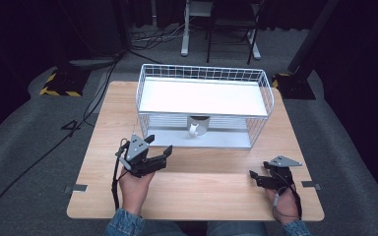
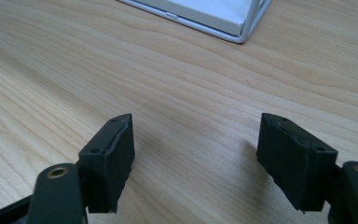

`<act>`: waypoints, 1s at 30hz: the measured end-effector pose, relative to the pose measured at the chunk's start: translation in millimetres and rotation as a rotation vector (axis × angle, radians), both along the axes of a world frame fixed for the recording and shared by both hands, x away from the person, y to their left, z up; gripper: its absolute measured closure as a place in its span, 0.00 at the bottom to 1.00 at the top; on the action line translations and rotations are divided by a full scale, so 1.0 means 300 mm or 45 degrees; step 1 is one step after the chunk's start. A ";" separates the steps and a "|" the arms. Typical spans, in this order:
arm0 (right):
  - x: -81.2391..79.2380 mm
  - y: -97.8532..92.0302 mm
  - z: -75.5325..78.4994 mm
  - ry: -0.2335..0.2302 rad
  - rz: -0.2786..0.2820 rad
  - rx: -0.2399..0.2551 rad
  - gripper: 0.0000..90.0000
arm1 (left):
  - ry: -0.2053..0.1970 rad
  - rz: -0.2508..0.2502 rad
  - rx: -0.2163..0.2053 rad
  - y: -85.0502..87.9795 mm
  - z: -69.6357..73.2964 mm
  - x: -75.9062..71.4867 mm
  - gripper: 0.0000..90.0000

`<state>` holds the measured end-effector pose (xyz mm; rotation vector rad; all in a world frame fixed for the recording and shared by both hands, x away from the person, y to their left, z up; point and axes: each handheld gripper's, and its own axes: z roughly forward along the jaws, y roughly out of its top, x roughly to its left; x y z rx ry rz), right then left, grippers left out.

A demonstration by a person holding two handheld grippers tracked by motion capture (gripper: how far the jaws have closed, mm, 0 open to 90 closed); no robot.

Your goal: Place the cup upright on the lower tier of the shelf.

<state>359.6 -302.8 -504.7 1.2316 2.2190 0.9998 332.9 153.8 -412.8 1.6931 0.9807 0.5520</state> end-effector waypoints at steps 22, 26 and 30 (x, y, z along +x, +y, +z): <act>-0.002 0.005 0.000 -0.001 0.008 -0.001 0.30 | 0.065 -0.024 0.104 0.241 -0.037 -0.134 0.19; -0.002 0.005 0.000 -0.001 0.009 -0.002 0.30 | 0.138 -0.050 0.133 0.302 -0.088 -0.141 0.18; -0.002 0.005 0.000 -0.007 0.014 -0.007 0.30 | 0.204 -0.053 0.114 0.341 -0.139 -0.138 0.19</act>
